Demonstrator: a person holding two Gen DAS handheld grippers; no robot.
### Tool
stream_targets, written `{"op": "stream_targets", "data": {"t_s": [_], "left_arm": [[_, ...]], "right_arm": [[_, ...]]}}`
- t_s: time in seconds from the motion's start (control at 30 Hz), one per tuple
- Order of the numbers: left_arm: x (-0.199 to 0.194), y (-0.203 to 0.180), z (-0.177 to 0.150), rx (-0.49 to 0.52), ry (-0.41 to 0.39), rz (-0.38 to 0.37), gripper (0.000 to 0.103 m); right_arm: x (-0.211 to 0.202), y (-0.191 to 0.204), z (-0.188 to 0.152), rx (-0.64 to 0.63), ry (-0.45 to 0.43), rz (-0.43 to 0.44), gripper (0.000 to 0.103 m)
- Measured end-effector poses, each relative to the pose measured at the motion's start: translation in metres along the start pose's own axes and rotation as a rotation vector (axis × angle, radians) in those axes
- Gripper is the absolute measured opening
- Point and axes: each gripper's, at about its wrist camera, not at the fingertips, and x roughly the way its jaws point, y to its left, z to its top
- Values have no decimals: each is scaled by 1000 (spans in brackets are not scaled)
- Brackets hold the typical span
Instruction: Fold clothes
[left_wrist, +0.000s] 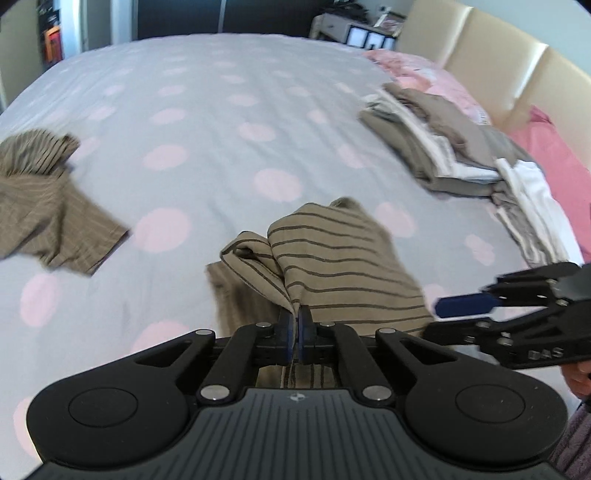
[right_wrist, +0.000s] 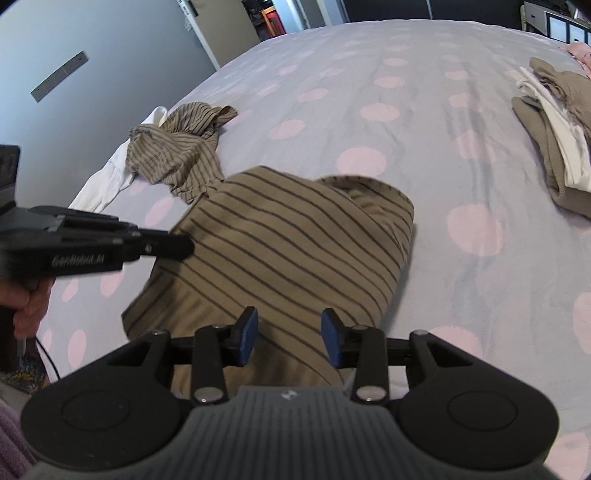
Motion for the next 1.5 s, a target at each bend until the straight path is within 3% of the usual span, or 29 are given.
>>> {"op": "stream_targets", "data": {"t_s": [0.23,0.33,0.77,0.83,0.9,1.03,1.23,1.5], "left_arm": [[28,15,-23,-1,100,57,1],[34,17,-28,9,113,69,1],[15,13,-32,-1,72,77,5],[5,11,-34,-6,58,84,9],[-6,9,-37,-9,38,90,10],[-22,1,-45,4,-3,72,10],[-20,-20,-48,51,-31,52,10],[10,-31,-54,84,67,99,9]], "right_arm": [[4,10,-8,-88,5,34,39],[0,16,-13,-123,-26,1,39],[-25,17,-46,-267,-61,-144,42],[-28,19,-52,-294,-68,-157,51],[-32,23,-60,-306,-78,-160,51],[-32,32,-83,-308,-77,-156,54],[-7,39,-102,-284,-88,-231,54],[20,41,-108,-204,-142,-306,48]]}}
